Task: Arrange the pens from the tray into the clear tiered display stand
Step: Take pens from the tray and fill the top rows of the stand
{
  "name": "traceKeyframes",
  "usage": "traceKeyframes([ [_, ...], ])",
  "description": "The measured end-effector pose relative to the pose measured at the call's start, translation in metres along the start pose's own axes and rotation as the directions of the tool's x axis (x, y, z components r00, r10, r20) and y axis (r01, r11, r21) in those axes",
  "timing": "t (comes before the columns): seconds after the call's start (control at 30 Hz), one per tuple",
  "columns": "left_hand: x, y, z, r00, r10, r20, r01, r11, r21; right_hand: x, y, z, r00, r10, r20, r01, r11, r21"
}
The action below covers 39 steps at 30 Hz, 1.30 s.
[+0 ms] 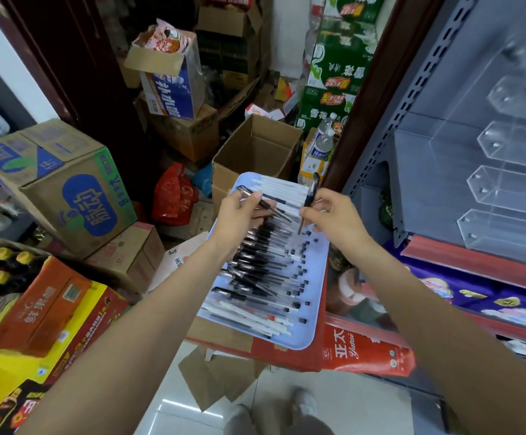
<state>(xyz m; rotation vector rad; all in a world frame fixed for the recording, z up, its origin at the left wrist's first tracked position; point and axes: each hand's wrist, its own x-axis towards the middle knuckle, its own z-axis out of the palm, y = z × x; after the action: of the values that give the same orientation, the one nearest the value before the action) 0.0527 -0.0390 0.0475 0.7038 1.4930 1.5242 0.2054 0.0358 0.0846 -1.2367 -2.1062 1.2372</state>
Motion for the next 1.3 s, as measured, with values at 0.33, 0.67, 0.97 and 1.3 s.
traceKeyframes([
  [0.33, 0.018, 0.119, 0.138, 0.864, 0.441, 0.244, -0.499, 0.681, 0.535, -0.013, -0.040, -0.152, 0.969, -0.027, -0.246, 0.180, 0.760, 0.625],
  [0.67, 0.036, 0.173, 0.326, 0.672, 0.659, 0.338, -0.717, 0.465, 0.519, -0.019, 0.026, -0.359, 0.748, -0.060, -0.661, 0.468, 0.754, 0.461],
  [0.97, 0.100, 0.197, 0.408, 0.759, 0.528, 0.381, -0.566, 0.247, 0.786, 0.012, 0.069, -0.456, 0.746, -0.076, -0.661, 0.490, 0.735, 0.468],
  [1.3, 0.127, 0.200, 0.424, 0.788, 0.408, 0.461, -0.526, 0.055, 0.849, 0.033, 0.091, -0.478, 0.790, -0.030, -0.613, 0.446, 0.713, 0.541],
])
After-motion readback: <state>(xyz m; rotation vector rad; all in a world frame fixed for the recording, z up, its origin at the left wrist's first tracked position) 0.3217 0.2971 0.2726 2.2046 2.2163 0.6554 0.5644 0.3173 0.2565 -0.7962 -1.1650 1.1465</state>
